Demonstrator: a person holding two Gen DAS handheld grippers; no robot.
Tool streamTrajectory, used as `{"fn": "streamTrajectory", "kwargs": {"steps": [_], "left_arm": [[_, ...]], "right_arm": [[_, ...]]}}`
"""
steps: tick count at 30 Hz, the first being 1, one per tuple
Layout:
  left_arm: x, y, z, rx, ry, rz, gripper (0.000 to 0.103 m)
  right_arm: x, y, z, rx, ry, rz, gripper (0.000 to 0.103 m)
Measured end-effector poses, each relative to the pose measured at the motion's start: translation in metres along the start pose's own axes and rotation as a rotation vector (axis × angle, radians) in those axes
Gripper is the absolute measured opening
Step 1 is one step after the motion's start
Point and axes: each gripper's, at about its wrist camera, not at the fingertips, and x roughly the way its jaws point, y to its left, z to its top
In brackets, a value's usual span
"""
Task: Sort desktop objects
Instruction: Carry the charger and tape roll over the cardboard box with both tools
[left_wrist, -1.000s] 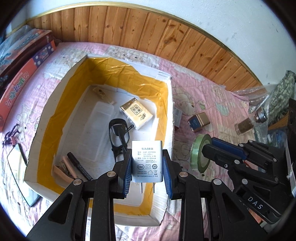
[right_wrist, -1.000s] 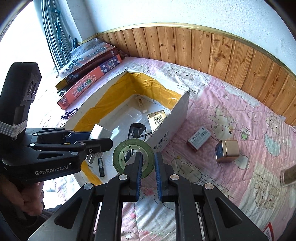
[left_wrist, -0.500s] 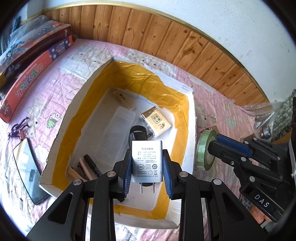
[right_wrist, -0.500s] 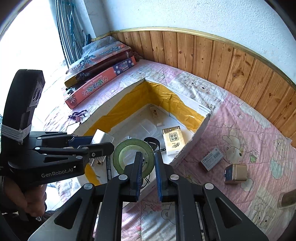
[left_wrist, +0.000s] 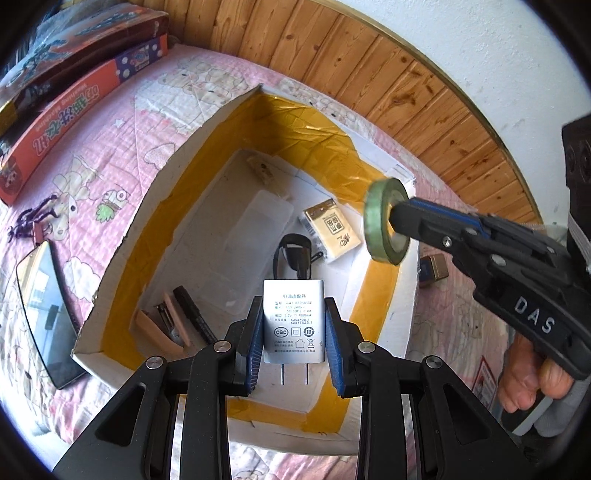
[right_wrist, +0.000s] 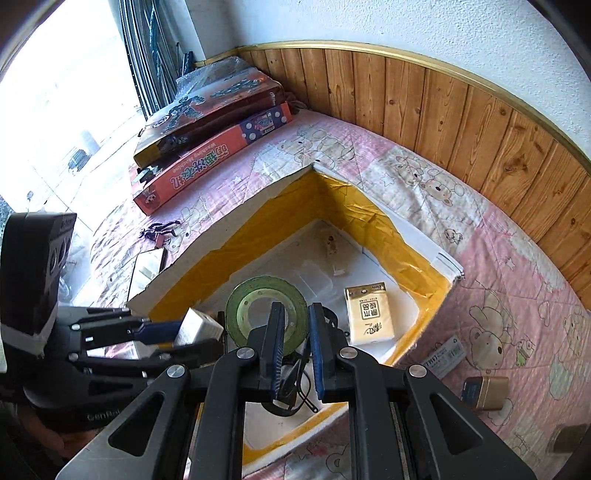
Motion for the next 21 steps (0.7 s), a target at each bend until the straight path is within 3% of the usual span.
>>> {"fn": "streamTrajectory", "kwargs": {"steps": [9,21], "left_arm": [[0.013,0.003,-0.009,-0.006,0.054,-0.015,0.030],[0.025,0.018,-0.018,-0.042,0.105,-0.034,0.030]], "right_arm": [[0.047,0.006,0.033,-0.027,0.071,0.025,0.015],[0.116,0.003,0.066,-0.108,0.172,-0.016,0.014]]}}
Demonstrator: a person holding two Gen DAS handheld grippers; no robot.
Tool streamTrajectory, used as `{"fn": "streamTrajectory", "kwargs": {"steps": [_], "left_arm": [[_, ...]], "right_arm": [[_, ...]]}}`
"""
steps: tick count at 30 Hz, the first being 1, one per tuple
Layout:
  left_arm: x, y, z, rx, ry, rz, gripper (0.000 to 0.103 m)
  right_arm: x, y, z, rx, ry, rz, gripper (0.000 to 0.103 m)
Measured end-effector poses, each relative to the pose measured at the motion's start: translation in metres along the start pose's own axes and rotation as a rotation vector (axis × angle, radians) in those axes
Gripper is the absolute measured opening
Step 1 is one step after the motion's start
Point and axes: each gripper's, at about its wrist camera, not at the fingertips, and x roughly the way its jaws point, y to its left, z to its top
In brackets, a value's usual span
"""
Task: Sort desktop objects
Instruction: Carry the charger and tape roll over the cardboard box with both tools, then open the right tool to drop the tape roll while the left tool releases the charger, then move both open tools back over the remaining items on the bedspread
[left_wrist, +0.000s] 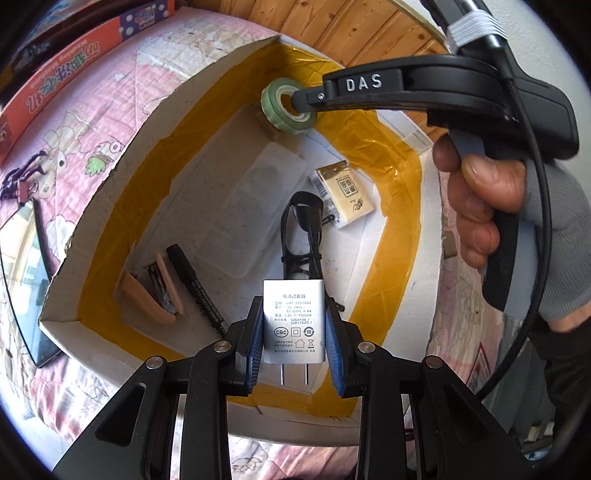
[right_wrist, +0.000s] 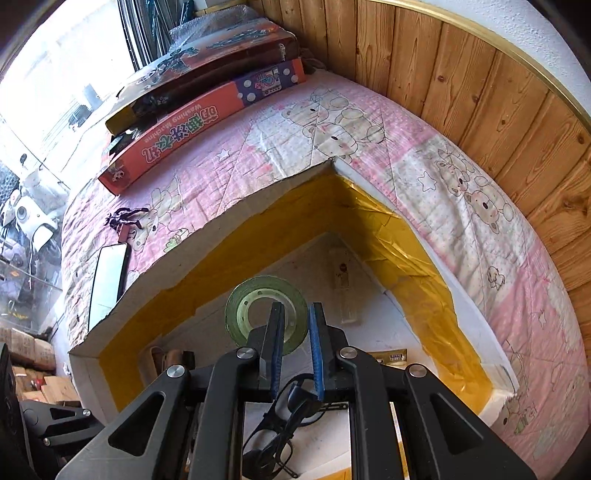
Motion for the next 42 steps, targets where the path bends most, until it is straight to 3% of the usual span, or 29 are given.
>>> {"fn": "streamTrajectory", "kwargs": {"steps": [7,17,25,32,42], "left_arm": [[0.007,0.002,-0.003,0.006,0.026,-0.008,0.030],[0.014,0.002,-0.001,0.026,0.056,0.003,0.031],[0.015,0.001,0.002,0.010,0.063,0.014,0.041],[0.003,-0.001,0.002,-0.001,0.027,0.034,0.041],[-0.021,-0.014,-0.002,0.047,-0.023,0.032,0.041]], "right_arm": [[0.035,0.005,0.016,-0.051,0.046,-0.023,0.014],[0.058,-0.003,0.029,-0.005,0.067,0.004,0.017],[0.039,-0.011,0.028,0.052,0.048,0.034,0.022],[0.016,-0.013,0.004,0.091,0.030,0.075,0.023],[-0.010,-0.001,-0.032,0.071,0.019,0.014,0.024]]}}
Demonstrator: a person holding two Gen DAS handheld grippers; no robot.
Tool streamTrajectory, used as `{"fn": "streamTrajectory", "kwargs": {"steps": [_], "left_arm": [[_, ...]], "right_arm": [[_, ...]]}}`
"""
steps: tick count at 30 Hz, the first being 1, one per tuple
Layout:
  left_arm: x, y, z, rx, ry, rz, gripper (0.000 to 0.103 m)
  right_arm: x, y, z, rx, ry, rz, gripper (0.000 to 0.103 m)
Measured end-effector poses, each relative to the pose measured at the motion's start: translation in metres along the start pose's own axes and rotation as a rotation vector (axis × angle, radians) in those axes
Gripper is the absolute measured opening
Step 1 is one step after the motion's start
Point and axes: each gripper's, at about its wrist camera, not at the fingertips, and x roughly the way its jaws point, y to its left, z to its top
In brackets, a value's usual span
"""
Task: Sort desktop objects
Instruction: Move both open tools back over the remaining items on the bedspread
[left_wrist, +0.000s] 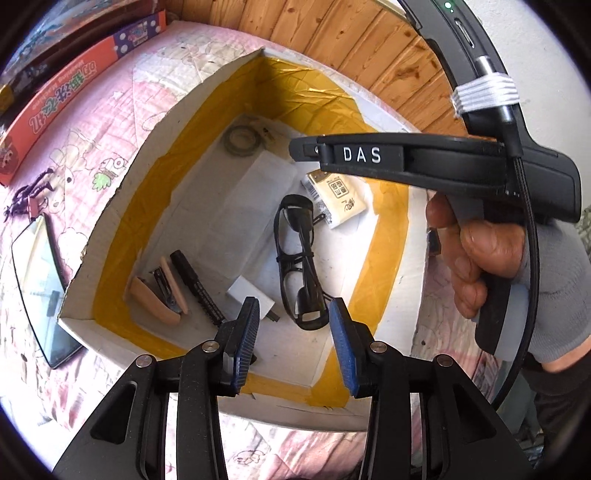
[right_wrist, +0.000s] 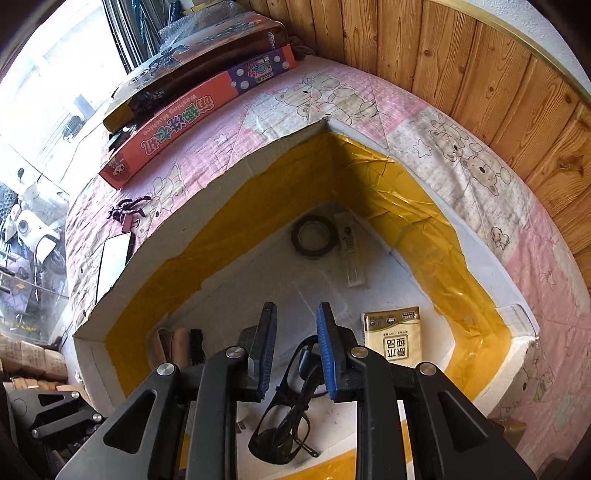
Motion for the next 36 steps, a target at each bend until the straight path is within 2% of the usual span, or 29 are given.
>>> {"fn": "streamTrajectory", "kwargs": {"steps": [8,14,20,28,32,36], "left_arm": [[-0.006,-0.013,-0.005,0.030,-0.019,0.010,0.041],[-0.013,-0.025,-0.008,0.047,-0.036,-0.003,0.041],[-0.020,-0.042,-0.008,0.091,-0.065,0.002,0.041],[-0.020,-0.080,0.004,0.197,-0.097,-0.024,0.043],[-0.005,-0.102,0.009,0.247,-0.062,-0.048,0.044],[0.014,-0.129,0.015,0.279,-0.021,-0.078,0.045]], "right_arm": [[-0.029,0.008,-0.017,-0.005,-0.041,-0.013,0.026],[-0.046,0.003,-0.031,0.037,-0.077,-0.002,0.027],[-0.079,-0.012,-0.050,0.119,-0.179,0.028,0.027],[-0.122,-0.048,-0.100,0.303,-0.335,0.065,0.030],[-0.127,-0.082,-0.137,0.429,-0.352,0.037,0.030],[-0.123,-0.119,-0.174,0.554,-0.333,0.016,0.030]]}}
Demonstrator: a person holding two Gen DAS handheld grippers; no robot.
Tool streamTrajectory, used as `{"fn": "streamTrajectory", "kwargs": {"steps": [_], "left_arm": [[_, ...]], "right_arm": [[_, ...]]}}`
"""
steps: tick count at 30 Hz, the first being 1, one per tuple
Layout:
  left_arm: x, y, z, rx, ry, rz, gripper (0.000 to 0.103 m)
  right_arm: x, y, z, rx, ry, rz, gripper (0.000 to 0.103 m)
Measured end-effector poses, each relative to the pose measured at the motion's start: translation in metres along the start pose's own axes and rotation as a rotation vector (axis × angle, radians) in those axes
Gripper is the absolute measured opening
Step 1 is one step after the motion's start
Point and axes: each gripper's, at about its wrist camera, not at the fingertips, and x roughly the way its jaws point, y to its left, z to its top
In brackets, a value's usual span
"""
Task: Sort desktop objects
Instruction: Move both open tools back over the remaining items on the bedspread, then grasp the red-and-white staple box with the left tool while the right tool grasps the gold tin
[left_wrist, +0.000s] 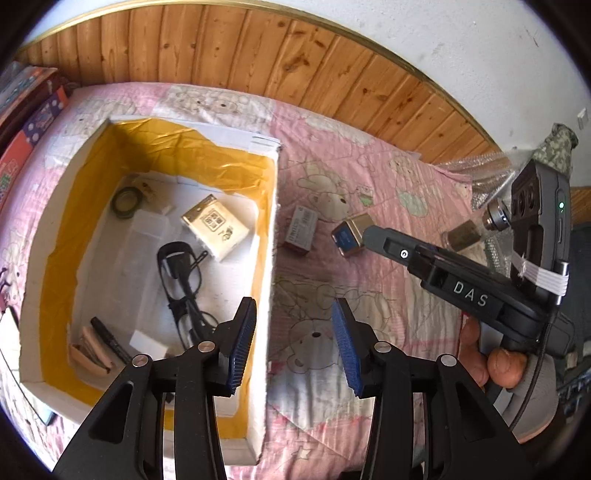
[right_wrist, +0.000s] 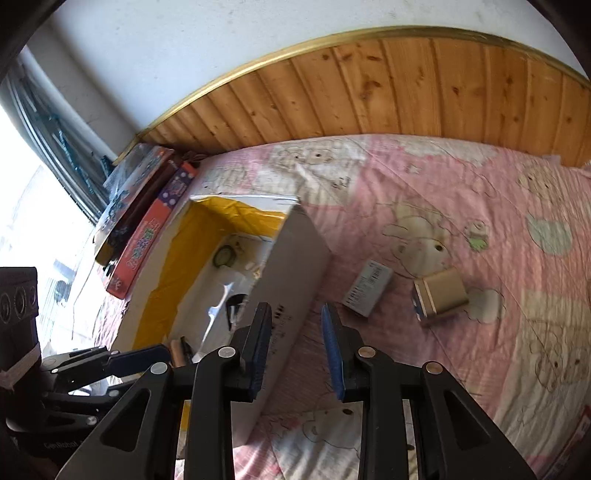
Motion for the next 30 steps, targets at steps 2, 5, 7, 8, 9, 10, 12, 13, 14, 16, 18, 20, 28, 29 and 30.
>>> {"fn": "streamTrajectory", "kwargs": {"steps": [2,5,7,8,9,10,12,13,14,16,18,20,28,29,30], "left_arm": [[0.012,-0.012,0.007,0.017,0.016,-0.007,0.046],[0.033,-0.029,0.022,0.051,0.046,-0.008,0.048],[0.049,-0.040,0.034,0.079,0.055,0.006,0.048],[0.059,-0.046,0.041,0.099,0.064,0.015,0.049],[0.069,-0.050,0.046,0.116,0.080,0.025,0.049],[0.080,-0.054,0.052,0.130,0.095,0.033,0.049],[0.100,-0.061,0.061,0.156,0.122,0.053,0.049],[0.109,-0.063,0.064,0.168,0.135,0.064,0.049],[0.120,-0.065,0.068,0.170,0.149,0.083,0.049],[0.139,-0.062,0.072,0.164,0.188,0.104,0.049],[0.156,-0.056,0.077,0.139,0.221,0.123,0.049],[0.169,-0.053,0.080,0.133,0.246,0.141,0.049],[0.197,-0.046,0.091,0.115,0.291,0.176,0.050],[0.201,-0.044,0.092,0.119,0.300,0.181,0.050],[0.206,-0.043,0.092,0.122,0.309,0.188,0.050]], "right_arm": [[0.000,-0.021,-0.005,0.039,0.006,-0.026,0.030],[0.001,-0.049,-0.010,0.096,0.006,-0.069,0.037],[0.003,-0.065,-0.011,0.130,-0.001,-0.099,0.043],[0.004,-0.073,-0.011,0.142,-0.004,-0.109,0.045],[0.006,-0.079,-0.011,0.148,-0.007,-0.123,0.051],[0.008,-0.085,-0.010,0.149,-0.010,-0.140,0.056],[0.015,-0.095,-0.008,0.142,-0.007,-0.169,0.062],[0.020,-0.100,-0.008,0.136,0.000,-0.178,0.064],[0.025,-0.104,-0.006,0.127,0.007,-0.190,0.064],[0.035,-0.110,-0.003,0.102,0.021,-0.202,0.067],[0.047,-0.114,0.002,0.076,0.040,-0.228,0.068],[0.057,-0.119,0.005,0.047,0.057,-0.243,0.068],[0.068,-0.124,0.008,-0.053,0.077,-0.178,0.071],[0.069,-0.122,0.007,-0.071,0.081,-0.172,0.071],[0.072,-0.121,0.006,-0.087,0.088,-0.167,0.071]]}}
